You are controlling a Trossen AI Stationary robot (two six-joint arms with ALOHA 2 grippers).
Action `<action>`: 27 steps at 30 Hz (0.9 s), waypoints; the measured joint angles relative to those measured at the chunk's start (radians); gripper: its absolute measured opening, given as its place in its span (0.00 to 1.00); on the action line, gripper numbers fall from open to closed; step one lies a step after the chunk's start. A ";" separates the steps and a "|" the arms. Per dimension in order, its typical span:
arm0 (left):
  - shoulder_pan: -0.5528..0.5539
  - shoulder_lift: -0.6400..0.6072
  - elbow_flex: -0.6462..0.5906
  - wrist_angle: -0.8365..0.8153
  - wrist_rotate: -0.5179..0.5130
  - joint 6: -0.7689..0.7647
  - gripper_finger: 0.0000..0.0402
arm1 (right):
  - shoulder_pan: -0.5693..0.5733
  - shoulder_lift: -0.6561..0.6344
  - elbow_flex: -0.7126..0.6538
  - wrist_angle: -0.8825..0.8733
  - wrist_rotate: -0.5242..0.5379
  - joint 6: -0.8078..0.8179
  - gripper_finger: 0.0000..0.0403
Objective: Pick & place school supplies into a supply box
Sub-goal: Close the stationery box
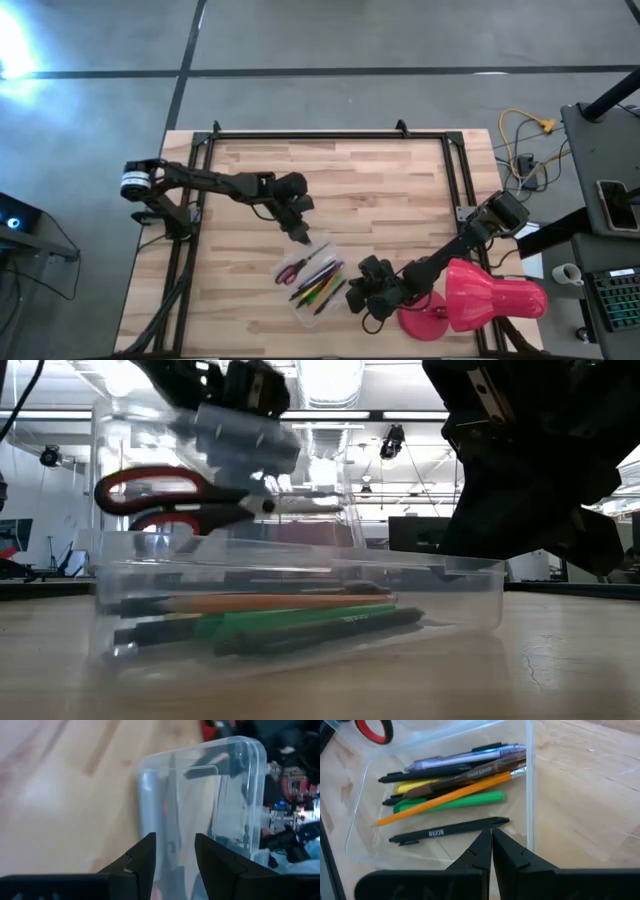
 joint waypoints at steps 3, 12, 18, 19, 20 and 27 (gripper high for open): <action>-0.037 0.000 0.029 0.000 -0.009 -0.004 0.30 | 0.000 0.000 -0.001 -0.001 0.002 -0.012 0.02; -0.163 0.000 0.005 0.003 -0.126 -0.052 0.30 | -0.002 0.000 -0.004 -0.002 0.017 -0.016 0.02; -0.183 0.000 -0.035 0.113 -0.146 -0.112 0.30 | -0.011 0.013 -0.001 0.014 -0.005 -0.015 0.02; -0.183 0.000 -0.035 0.138 -0.146 -0.119 0.30 | -0.013 0.022 0.001 0.033 -0.018 -0.016 0.02; -0.183 0.000 -0.035 0.166 -0.146 -0.130 0.30 | -0.017 0.039 0.005 0.060 -0.037 -0.016 0.02; -0.189 0.011 -0.026 0.189 -0.167 -0.136 0.30 | -0.016 0.139 0.084 0.140 -0.062 -0.034 0.02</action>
